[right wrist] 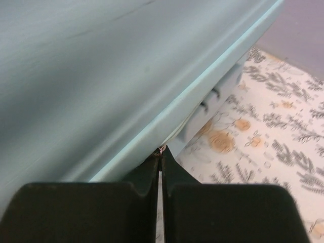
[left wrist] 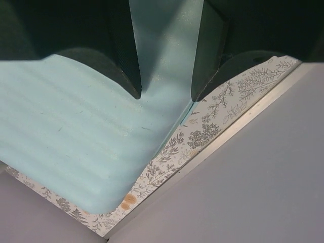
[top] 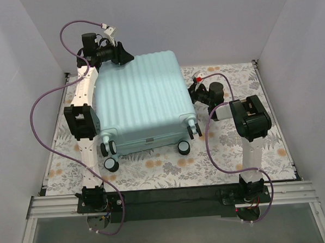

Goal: Pack the luggage

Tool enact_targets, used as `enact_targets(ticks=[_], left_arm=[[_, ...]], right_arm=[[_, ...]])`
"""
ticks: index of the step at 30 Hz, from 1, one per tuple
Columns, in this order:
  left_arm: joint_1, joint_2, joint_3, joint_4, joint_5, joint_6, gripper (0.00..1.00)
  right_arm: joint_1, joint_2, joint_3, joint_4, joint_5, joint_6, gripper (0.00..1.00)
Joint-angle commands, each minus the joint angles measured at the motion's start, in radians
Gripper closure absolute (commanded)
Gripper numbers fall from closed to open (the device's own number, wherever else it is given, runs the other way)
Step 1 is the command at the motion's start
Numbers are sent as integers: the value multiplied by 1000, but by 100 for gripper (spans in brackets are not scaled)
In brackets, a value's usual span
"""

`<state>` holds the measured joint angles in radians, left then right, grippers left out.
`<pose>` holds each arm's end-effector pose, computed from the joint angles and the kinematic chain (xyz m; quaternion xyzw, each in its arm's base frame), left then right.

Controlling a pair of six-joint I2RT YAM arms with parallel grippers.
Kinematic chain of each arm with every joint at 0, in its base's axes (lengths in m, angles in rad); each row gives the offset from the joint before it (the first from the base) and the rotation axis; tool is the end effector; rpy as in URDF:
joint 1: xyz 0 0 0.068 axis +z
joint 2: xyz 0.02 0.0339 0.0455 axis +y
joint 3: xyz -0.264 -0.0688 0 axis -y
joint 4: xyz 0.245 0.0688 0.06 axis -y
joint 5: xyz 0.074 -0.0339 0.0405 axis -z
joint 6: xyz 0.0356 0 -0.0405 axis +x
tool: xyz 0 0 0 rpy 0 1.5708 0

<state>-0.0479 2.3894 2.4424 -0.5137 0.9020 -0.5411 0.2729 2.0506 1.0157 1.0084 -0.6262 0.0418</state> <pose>0.5383 -0.0538 0.3241 0.0360 0.7978 -0.4922 0.3463 0.4001 0.1337 0.1649 -0.2920 0.6523 0.3219 0.6210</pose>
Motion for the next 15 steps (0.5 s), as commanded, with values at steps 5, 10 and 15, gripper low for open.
enact_targets(ticks=[5,10,15], left_arm=[[-9,148,-91,-292,67,-133,51],[132,-72,-160,-51,8,-408,40],[288,-286,-308,-68,-78,-444,17]], right_arm=[[48,68,164,260,129,20,99],[49,2,72,268,100,12,99],[51,-17,50,263,77,12,99]])
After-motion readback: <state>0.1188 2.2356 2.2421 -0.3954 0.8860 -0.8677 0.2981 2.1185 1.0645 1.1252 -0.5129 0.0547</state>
